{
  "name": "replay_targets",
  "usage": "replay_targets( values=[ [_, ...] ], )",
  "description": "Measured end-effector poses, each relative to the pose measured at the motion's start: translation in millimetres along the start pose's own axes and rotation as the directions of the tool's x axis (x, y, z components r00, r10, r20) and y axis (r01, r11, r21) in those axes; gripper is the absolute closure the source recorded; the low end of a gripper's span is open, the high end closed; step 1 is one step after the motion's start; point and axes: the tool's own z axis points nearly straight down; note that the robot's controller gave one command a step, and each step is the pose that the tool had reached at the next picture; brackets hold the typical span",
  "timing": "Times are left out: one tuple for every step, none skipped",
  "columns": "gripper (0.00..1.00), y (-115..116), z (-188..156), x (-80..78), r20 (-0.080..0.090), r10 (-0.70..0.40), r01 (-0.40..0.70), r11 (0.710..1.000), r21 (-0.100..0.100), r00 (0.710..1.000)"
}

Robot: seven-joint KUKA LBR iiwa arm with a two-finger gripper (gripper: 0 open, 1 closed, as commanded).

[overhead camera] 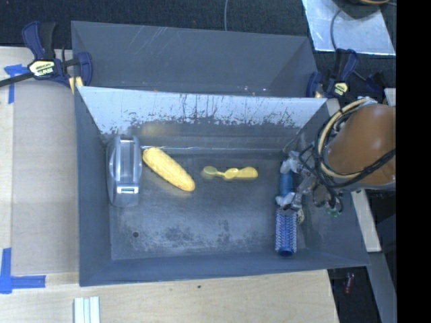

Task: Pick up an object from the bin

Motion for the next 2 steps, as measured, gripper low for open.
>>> replay_targets(
  values=[
    [0.00, -6, 9, -12.8, 0.016, -0.245, 0.245, 0.970, -0.006, 0.970],
    [0.00, -18, 20, -4.3, 0.002, -0.538, 0.538, 0.843, 0.000, 0.843]
  ],
)
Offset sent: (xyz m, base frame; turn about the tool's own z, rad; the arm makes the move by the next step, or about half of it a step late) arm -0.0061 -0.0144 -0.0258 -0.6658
